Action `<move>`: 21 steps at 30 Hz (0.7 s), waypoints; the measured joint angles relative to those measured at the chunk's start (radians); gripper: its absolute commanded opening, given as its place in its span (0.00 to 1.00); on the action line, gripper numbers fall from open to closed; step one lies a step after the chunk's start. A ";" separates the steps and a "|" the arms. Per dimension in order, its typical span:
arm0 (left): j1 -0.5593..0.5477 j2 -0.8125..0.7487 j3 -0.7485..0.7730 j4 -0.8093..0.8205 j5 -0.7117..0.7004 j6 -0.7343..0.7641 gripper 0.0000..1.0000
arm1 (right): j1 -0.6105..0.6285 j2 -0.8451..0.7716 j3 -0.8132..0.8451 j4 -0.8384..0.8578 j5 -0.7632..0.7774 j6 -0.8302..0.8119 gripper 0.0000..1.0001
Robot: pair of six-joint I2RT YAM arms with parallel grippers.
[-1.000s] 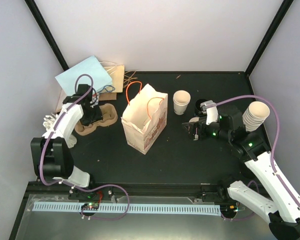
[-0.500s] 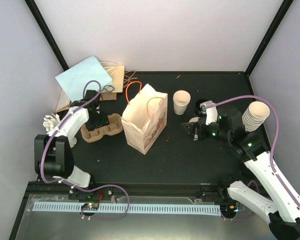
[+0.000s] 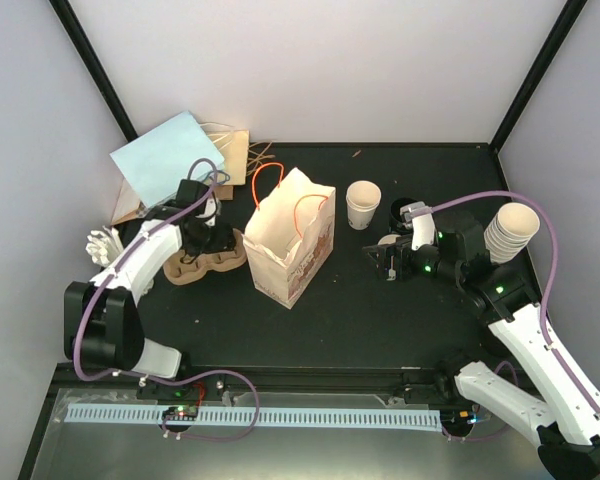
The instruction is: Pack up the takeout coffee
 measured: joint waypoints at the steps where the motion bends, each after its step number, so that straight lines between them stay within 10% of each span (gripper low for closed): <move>1: -0.002 0.001 0.000 0.009 0.018 0.008 0.60 | 0.000 0.000 0.000 0.000 -0.002 0.000 1.00; 21: -0.079 0.205 0.100 0.037 0.071 0.008 0.52 | 0.000 0.000 0.000 -0.001 -0.009 0.003 1.00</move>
